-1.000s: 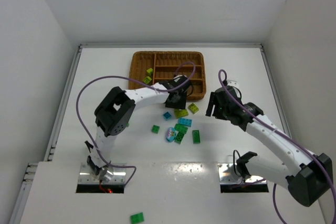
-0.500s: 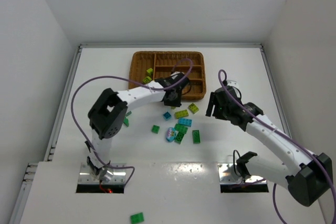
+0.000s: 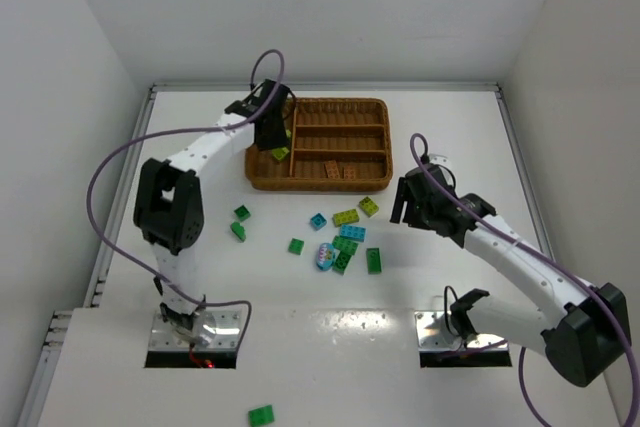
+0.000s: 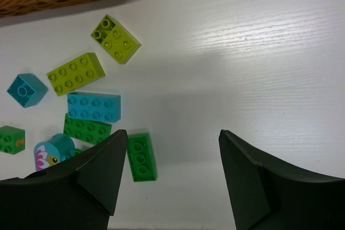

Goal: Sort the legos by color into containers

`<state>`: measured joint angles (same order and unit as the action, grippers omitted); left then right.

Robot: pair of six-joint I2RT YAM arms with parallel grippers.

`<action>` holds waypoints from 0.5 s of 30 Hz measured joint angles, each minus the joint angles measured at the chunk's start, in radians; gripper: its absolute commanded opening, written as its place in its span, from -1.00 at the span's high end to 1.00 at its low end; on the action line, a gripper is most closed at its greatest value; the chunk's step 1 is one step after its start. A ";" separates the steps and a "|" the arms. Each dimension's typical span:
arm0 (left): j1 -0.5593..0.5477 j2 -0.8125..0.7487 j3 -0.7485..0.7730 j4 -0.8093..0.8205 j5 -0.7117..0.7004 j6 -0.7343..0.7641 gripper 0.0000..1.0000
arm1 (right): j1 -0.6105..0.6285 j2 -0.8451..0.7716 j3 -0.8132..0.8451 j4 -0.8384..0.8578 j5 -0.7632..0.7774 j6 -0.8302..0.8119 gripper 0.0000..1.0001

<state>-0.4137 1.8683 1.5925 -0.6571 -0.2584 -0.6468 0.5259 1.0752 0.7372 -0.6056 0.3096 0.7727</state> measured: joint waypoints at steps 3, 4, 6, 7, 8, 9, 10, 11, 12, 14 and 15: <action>0.029 0.088 0.050 -0.001 0.006 0.009 -0.27 | 0.000 0.000 0.000 0.001 0.000 0.000 -0.40; 0.035 0.109 0.059 -0.001 0.012 0.013 -0.53 | 0.000 0.000 0.000 0.002 0.000 0.000 -0.40; 0.043 0.129 0.066 -0.009 0.027 0.019 -0.63 | 0.000 0.000 0.000 0.002 0.000 0.000 -0.40; 0.041 0.131 0.067 -0.010 0.032 0.020 -0.63 | 0.000 0.000 0.000 0.002 0.000 0.000 -0.40; 0.039 0.128 0.067 -0.011 0.035 0.021 -0.63 | 0.000 0.000 0.000 0.002 0.000 0.000 -0.40; 0.035 0.121 0.067 -0.011 0.035 0.024 -0.63 | 0.000 0.000 0.000 0.002 0.001 0.000 -0.40; 0.027 0.111 0.065 -0.011 0.031 0.027 -0.61 | 0.000 0.000 0.000 0.002 0.001 0.000 -0.40; 0.015 0.093 0.057 -0.007 0.026 0.034 -0.61 | 0.000 0.000 0.000 0.002 0.000 0.000 -0.40; -0.005 0.058 0.031 -0.002 0.025 0.037 -0.61 | 0.000 0.000 0.000 0.002 0.000 0.000 -0.40; -0.053 -0.009 -0.023 0.003 0.032 0.055 -0.61 | 0.000 0.000 0.000 0.003 -0.001 0.000 -0.40; -0.081 -0.042 -0.047 0.006 0.042 0.066 -0.61 | 0.000 0.003 0.000 0.005 -0.004 0.000 -0.40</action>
<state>-0.4950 1.8267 1.5452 -0.6514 -0.2161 -0.5812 0.5259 1.0779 0.7368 -0.6006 0.3058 0.7727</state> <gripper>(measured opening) 0.807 0.699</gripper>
